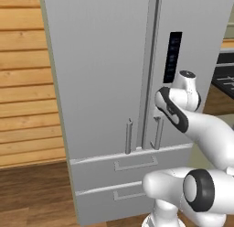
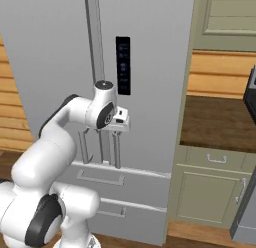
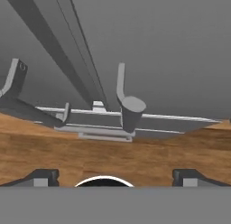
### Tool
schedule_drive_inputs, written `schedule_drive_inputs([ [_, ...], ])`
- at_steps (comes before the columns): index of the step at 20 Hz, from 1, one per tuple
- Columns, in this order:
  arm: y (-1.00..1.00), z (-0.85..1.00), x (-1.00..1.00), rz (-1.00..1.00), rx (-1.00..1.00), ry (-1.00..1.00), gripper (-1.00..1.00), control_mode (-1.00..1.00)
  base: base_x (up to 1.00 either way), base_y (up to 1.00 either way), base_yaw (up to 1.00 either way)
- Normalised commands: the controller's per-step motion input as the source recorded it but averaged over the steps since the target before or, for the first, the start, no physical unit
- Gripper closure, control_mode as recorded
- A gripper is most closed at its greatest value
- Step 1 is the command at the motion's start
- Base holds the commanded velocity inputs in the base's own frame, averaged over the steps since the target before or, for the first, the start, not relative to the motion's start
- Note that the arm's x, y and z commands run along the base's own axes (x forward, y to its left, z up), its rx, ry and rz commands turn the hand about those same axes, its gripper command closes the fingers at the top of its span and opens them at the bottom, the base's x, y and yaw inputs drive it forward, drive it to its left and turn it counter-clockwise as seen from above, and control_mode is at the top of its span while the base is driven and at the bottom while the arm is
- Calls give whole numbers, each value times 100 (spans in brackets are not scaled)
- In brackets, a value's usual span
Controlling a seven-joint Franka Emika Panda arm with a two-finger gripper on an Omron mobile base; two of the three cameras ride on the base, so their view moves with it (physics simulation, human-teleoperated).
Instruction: Take the strawberry from the fridge and place it on top of the pancake, located on the dining counter.
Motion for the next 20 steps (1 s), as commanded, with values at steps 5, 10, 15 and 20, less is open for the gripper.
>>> schedule_drive_inputs([
  [5, -9, -42, 28, 0, 0, -7, -100, -100, 0, 0, 0],
  [10, -6, -35, 40, 0, 0, -8, -100, -100, 0, 0, 0],
  [15, -2, -33, 46, 0, 0, -4, -100, -100, 0, 0, 0],
  [20, -12, -12, 33, 0, 0, -3, -100, -100, 0, 0, 0],
])
